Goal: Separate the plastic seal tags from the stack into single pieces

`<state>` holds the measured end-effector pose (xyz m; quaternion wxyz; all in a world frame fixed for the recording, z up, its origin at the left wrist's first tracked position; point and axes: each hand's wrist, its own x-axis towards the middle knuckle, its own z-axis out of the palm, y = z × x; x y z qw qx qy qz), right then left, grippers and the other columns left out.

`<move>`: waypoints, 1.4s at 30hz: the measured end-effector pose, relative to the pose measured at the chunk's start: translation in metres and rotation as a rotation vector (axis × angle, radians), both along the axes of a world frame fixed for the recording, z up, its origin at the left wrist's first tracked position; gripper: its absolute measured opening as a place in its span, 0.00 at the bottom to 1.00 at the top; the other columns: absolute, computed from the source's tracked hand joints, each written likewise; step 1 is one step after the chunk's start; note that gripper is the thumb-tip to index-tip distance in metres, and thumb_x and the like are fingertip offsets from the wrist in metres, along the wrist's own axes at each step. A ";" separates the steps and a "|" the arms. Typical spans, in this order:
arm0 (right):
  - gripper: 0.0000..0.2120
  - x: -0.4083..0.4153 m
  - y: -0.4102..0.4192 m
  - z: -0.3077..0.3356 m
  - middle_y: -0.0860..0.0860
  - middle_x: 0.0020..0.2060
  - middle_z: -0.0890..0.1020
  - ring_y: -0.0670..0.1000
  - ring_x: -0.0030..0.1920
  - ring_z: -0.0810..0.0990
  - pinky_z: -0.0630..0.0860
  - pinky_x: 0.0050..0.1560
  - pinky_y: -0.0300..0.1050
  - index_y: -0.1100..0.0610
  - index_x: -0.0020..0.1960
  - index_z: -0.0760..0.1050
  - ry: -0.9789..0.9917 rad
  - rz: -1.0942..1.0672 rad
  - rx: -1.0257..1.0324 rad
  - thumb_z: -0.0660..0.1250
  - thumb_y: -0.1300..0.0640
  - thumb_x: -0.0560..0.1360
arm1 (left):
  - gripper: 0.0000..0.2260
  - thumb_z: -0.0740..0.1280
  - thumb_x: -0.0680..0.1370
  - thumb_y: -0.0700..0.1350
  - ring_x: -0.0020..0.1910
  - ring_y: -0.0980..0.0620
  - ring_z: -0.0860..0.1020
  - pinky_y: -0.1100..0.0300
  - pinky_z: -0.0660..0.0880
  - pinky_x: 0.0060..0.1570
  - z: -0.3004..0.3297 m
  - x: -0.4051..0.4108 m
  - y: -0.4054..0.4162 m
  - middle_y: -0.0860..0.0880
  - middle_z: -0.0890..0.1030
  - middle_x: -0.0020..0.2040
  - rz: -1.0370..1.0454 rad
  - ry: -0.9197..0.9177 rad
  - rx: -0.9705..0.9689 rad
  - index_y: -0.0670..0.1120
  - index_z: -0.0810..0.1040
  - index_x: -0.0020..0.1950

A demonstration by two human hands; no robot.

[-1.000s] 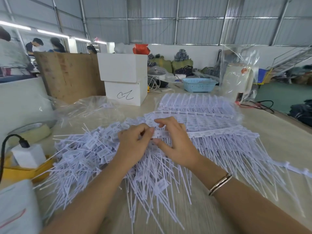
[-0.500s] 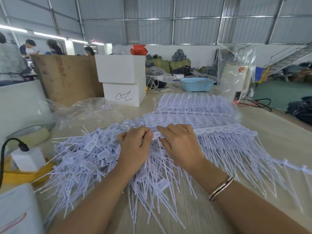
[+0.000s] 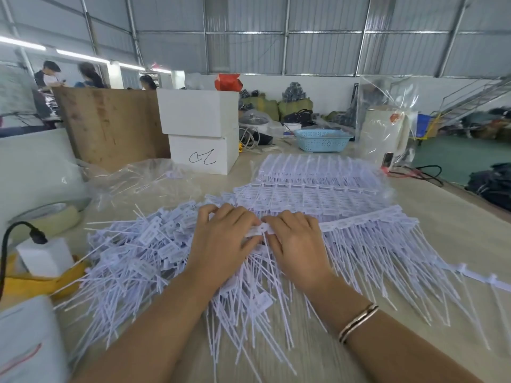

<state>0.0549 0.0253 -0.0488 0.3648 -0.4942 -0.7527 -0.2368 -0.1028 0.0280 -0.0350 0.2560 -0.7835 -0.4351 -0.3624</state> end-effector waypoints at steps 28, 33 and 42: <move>0.19 -0.014 0.002 -0.007 0.49 0.44 0.78 0.50 0.45 0.73 0.72 0.47 0.44 0.55 0.61 0.77 0.374 0.290 -0.112 0.51 0.51 0.81 | 0.13 0.59 0.80 0.46 0.26 0.55 0.66 0.55 0.66 0.37 0.001 0.024 -0.007 0.50 0.69 0.26 -0.294 -0.784 -0.303 0.48 0.69 0.35; 0.20 -0.020 0.001 -0.010 0.46 0.44 0.78 0.47 0.45 0.74 0.68 0.47 0.38 0.52 0.59 0.76 0.481 0.340 -0.177 0.48 0.48 0.81 | 0.12 0.59 0.81 0.42 0.26 0.58 0.66 0.67 0.62 0.28 0.001 0.035 -0.012 0.54 0.68 0.27 -0.331 -0.902 -0.378 0.45 0.69 0.37; 0.13 -0.003 0.006 -0.007 0.42 0.41 0.71 0.43 0.43 0.72 0.71 0.50 0.49 0.53 0.58 0.75 0.610 0.376 -0.278 0.57 0.53 0.78 | 0.06 0.62 0.79 0.46 0.36 0.49 0.73 0.54 0.57 0.50 0.010 -0.001 0.003 0.56 0.70 0.28 0.126 -0.577 -0.256 0.51 0.76 0.43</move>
